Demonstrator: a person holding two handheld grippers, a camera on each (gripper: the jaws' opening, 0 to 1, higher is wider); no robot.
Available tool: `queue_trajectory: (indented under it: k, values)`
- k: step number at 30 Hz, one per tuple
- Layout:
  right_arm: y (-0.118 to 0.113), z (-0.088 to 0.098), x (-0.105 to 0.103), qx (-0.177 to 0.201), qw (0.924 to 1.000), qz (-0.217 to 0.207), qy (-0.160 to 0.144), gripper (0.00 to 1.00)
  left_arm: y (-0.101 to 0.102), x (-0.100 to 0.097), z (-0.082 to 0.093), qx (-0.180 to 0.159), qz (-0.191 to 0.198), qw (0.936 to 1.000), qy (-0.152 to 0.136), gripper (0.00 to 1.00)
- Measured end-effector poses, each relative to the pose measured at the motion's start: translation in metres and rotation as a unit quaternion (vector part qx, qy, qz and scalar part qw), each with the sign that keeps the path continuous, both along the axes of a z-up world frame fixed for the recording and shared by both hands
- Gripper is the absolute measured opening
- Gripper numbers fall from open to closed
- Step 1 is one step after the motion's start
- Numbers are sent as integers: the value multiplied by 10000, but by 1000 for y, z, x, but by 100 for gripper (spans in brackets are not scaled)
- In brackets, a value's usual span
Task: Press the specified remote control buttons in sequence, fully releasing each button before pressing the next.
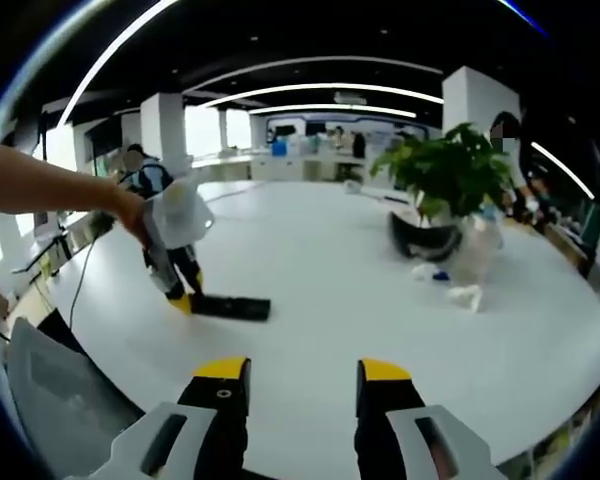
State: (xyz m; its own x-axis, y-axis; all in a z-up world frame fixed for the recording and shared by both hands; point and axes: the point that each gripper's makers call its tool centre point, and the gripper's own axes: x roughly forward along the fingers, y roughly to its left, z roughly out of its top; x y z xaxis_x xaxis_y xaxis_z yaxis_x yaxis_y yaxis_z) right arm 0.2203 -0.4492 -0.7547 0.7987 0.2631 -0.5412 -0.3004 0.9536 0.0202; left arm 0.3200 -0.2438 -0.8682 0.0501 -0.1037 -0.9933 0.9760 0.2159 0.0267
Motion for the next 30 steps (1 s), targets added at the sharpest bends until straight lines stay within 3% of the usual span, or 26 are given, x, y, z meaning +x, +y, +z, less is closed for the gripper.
queue_trajectory:
  k: [10,17,30]
  values:
    - [3,10,-2,251,9996,43,-88,22,-1,-11,-1,-14,-16,10000,2,23]
    - [4,15,13,254,9995,179,-71,1,-1,-17,0,-30,21,10000,-10,23]
    - [21,12,54,579,9979,280,3,0,-4,-36,0,-152,41,9999,-36,23]
